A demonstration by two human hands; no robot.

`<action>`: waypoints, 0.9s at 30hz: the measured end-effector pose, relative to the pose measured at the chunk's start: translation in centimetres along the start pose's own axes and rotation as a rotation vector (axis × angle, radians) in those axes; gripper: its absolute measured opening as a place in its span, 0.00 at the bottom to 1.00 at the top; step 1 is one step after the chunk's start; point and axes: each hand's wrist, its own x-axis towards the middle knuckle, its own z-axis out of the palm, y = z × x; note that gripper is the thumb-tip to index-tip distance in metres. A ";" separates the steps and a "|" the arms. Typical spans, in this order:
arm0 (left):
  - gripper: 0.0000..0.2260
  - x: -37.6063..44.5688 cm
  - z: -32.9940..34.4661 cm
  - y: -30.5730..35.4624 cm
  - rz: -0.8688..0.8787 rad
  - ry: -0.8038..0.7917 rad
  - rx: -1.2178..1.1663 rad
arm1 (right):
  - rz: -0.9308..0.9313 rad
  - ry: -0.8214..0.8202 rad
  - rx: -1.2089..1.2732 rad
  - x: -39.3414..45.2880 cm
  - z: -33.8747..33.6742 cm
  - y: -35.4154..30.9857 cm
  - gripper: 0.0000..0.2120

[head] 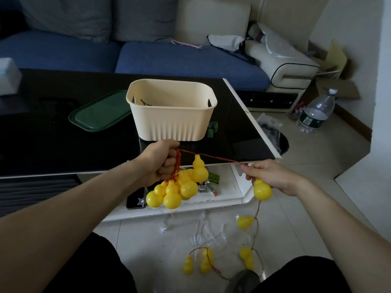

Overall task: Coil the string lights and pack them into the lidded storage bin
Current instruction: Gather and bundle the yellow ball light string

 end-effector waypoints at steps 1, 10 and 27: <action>0.19 -0.1 0.0 0.1 -0.008 0.002 -0.035 | -0.018 0.008 0.009 -0.2 0.0 -0.1 0.19; 0.15 -0.3 0.4 0.9 -0.032 -0.104 -0.361 | -0.354 -0.075 0.075 -2.0 1.5 -3.5 0.13; 0.09 -0.6 1.2 0.8 0.140 -0.234 -0.309 | -0.393 -0.551 -0.331 -4.4 6.3 -8.2 0.11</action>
